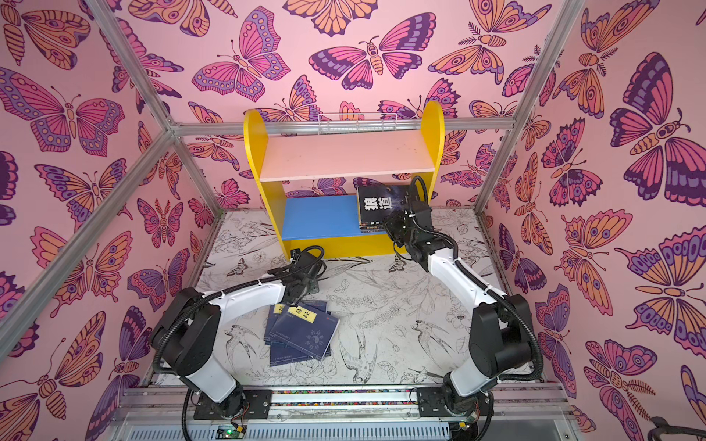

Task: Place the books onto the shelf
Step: 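Lower the wolf-eye book flat onto the stack and push it flush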

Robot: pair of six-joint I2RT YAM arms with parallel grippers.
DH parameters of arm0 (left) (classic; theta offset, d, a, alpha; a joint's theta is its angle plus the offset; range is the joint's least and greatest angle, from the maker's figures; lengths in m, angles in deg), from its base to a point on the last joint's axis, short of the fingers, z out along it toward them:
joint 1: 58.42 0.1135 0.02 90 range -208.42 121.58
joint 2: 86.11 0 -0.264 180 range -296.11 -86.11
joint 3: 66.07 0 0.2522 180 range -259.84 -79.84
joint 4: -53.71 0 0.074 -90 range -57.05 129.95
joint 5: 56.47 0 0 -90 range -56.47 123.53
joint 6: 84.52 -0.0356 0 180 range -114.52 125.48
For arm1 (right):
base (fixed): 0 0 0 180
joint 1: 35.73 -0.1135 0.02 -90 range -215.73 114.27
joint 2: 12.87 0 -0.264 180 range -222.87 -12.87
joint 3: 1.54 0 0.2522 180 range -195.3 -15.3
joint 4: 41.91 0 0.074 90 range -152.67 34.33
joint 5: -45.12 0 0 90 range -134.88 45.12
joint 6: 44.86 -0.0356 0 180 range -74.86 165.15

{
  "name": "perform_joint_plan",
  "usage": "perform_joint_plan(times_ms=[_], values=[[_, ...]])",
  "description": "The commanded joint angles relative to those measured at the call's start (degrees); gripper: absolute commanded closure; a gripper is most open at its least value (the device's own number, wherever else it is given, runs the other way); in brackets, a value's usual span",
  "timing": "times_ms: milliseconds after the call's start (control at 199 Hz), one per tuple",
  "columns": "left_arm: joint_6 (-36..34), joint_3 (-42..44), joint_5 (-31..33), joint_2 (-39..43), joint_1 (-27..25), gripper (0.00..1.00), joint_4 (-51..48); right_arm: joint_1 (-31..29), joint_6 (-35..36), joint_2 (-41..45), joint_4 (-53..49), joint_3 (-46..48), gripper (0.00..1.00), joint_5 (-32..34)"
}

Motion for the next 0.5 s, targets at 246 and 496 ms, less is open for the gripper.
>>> perform_joint_plan(times_ms=[246, 496], values=[[0.21, 0.01, 0.7, 0.73, 0.4, 0.54, -1.46, -0.03, -0.31, -2.67, -0.47, -1.8, 1.0, -1.18], [0.39, 0.12, 0.35, 0.11, 0.4, 0.54, -1.47, 0.0, -0.1, -3.74, -1.91, -2.89, 1.0, -1.36]])
